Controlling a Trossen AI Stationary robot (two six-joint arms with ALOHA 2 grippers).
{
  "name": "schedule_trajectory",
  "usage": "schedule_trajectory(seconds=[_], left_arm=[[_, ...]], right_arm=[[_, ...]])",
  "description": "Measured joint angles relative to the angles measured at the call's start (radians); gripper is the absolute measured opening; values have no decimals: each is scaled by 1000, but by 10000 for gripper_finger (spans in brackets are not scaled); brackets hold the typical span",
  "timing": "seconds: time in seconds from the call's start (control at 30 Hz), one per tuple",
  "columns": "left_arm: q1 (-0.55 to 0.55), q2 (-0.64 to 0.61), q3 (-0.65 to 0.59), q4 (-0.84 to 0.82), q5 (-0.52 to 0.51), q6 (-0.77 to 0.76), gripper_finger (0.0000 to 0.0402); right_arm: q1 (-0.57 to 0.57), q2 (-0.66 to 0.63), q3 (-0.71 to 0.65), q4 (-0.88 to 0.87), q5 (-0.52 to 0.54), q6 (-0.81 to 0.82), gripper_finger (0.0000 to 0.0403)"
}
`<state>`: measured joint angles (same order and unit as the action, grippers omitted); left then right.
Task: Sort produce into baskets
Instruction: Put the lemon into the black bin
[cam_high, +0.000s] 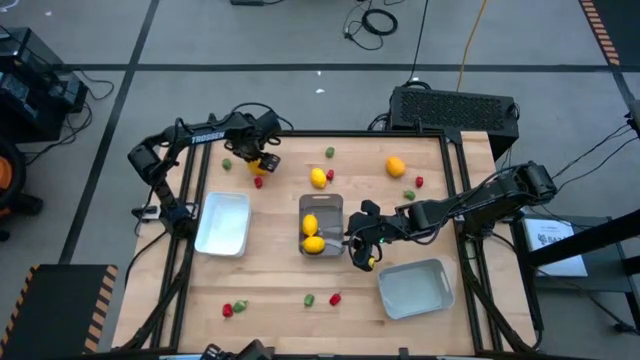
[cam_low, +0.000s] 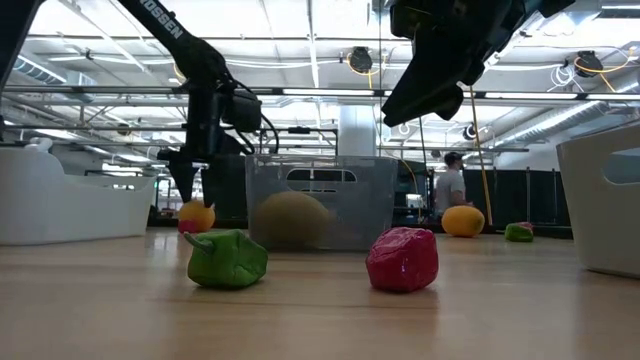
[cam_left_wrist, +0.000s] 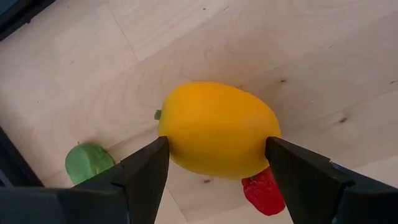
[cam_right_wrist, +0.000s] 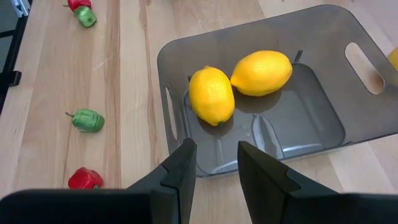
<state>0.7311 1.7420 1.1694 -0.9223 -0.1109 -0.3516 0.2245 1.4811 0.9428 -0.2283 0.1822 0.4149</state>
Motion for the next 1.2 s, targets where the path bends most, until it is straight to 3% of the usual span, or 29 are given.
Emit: schedule_trajectory(seconds=[0.73, 1.2], left_arm=[[-10, -27, 97, -27, 17, 68, 274], [-34, -26, 97, -1, -16, -385, 274]], right_arm=[[0, 0, 0, 0, 0, -8, 109], [0, 0, 0, -1, -4, -35, 109]])
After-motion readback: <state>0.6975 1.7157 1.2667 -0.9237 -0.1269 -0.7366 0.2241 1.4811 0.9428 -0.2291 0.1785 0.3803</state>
